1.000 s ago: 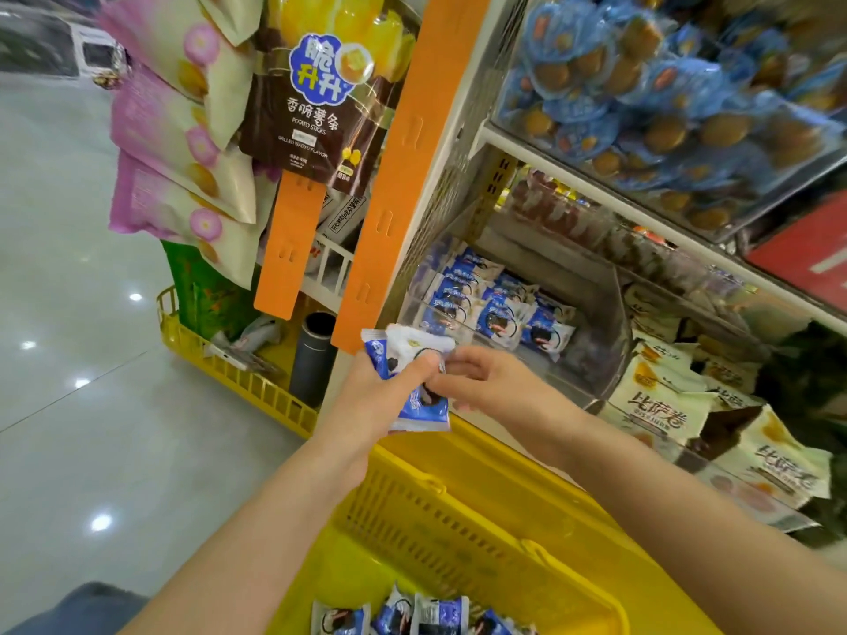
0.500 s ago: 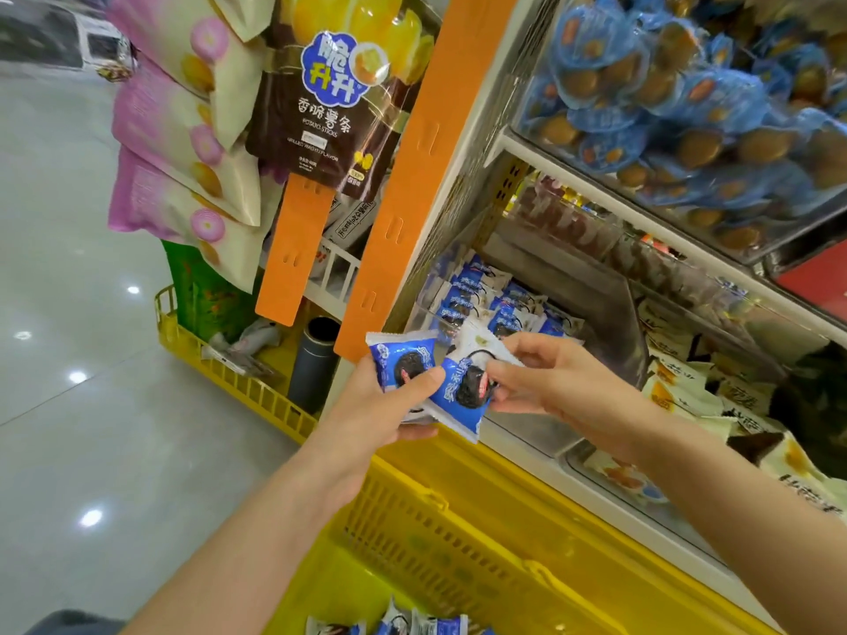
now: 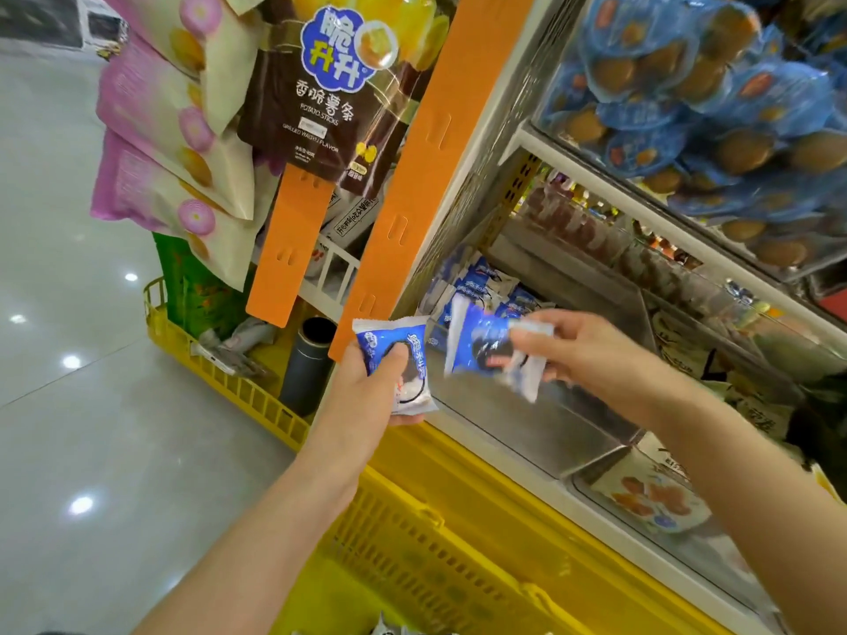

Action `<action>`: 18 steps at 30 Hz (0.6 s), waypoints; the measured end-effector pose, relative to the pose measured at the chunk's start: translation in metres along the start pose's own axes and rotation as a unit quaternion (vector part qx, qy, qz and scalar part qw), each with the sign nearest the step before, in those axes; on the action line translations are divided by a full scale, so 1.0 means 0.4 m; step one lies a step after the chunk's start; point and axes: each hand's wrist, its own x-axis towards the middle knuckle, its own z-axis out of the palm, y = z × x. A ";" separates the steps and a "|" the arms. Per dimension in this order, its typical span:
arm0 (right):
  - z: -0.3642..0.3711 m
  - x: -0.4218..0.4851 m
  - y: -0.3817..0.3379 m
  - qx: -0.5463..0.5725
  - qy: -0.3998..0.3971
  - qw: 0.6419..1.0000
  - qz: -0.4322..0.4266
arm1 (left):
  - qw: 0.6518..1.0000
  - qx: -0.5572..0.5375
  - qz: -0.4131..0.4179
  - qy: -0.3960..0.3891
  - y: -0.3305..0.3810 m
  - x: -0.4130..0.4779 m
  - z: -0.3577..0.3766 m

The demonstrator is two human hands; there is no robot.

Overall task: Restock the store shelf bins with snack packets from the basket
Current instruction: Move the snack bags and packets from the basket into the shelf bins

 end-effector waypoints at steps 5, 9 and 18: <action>-0.045 0.146 0.052 -0.008 0.159 0.987 0.028 | 0.999 -0.022 -0.024 0.010 -0.001 0.019 0.006; -0.005 0.226 0.089 -0.087 0.070 0.993 0.038 | 0.999 -0.024 -0.030 0.008 -0.004 0.029 0.006; 0.041 0.292 0.121 -0.147 0.055 0.988 0.001 | 0.998 -0.031 -0.047 0.014 0.010 0.040 0.009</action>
